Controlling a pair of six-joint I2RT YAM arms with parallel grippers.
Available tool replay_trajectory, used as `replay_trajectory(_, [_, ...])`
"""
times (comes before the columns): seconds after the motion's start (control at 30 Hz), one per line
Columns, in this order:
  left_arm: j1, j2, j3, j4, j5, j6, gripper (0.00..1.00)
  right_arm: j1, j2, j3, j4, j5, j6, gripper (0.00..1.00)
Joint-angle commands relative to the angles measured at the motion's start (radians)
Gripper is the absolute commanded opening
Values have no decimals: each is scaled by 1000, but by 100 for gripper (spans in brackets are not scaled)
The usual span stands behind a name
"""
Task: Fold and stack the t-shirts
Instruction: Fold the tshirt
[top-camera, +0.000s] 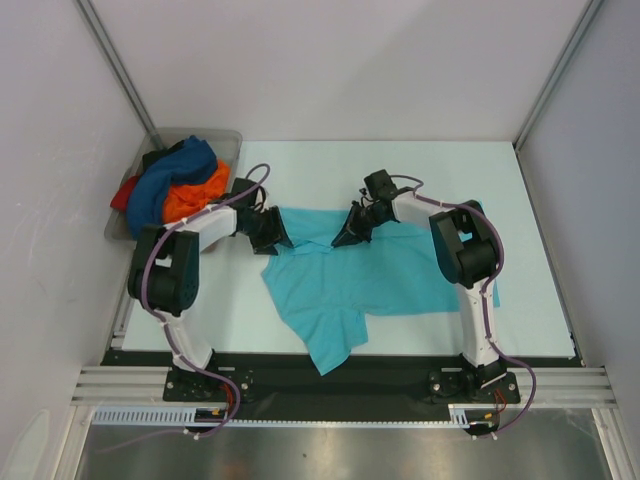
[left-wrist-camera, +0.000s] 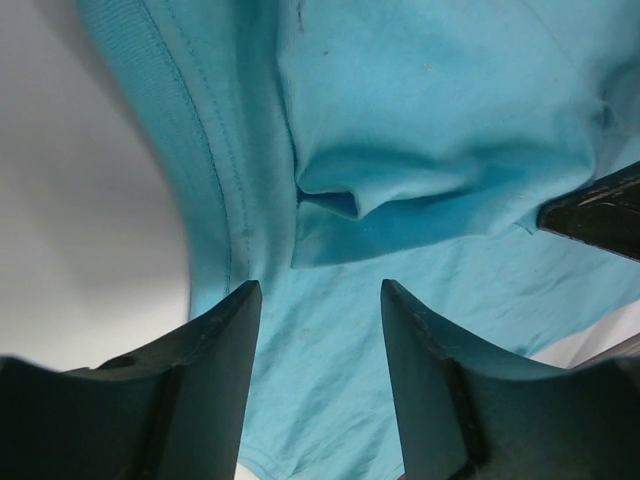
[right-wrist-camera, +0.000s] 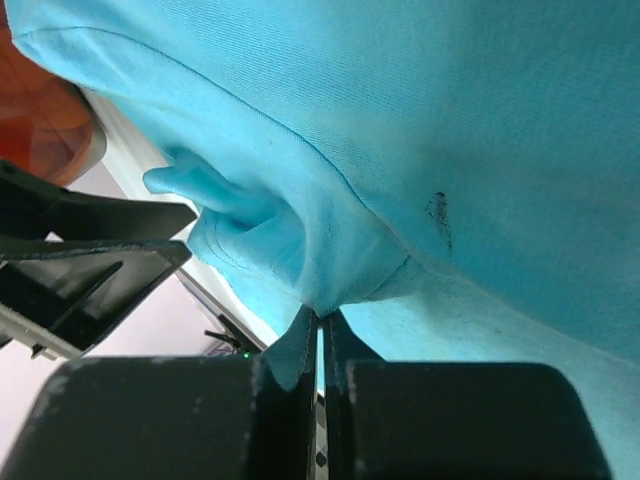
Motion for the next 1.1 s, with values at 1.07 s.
replay_trajectory(1.07, [-91, -11, 91, 1, -88, -7, 47, -30, -65, -24, -25, -62, -67, 5])
